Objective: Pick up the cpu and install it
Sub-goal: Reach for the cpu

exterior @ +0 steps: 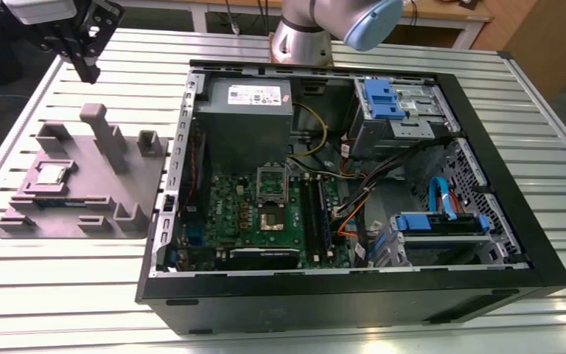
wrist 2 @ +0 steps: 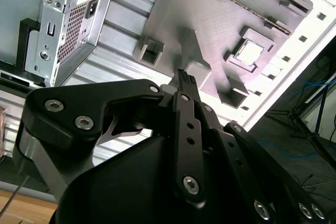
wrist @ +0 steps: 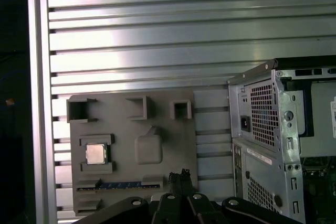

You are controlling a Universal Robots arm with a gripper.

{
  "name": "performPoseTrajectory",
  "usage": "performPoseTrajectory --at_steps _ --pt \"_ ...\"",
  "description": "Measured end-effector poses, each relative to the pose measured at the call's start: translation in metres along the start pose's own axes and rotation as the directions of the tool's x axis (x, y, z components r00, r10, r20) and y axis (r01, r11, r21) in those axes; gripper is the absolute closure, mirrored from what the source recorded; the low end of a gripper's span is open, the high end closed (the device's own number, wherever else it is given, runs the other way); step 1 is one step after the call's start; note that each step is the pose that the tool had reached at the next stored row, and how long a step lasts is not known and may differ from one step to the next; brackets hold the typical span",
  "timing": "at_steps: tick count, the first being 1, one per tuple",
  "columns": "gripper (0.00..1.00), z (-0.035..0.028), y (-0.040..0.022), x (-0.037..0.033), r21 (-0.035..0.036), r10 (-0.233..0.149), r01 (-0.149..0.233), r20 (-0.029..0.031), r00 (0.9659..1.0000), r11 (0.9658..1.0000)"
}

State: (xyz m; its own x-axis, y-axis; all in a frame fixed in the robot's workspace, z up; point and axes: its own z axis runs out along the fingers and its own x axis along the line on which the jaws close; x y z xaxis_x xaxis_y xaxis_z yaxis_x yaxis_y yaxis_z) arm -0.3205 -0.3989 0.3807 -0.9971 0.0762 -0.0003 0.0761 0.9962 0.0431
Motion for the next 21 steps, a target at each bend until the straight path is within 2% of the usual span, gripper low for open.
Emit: performPoseTrajectory --at_steps 21 --pt "0.9 0.0 -0.0003 0.0041 0.0 0.0 0.0 0.0001 1.0 1.0"
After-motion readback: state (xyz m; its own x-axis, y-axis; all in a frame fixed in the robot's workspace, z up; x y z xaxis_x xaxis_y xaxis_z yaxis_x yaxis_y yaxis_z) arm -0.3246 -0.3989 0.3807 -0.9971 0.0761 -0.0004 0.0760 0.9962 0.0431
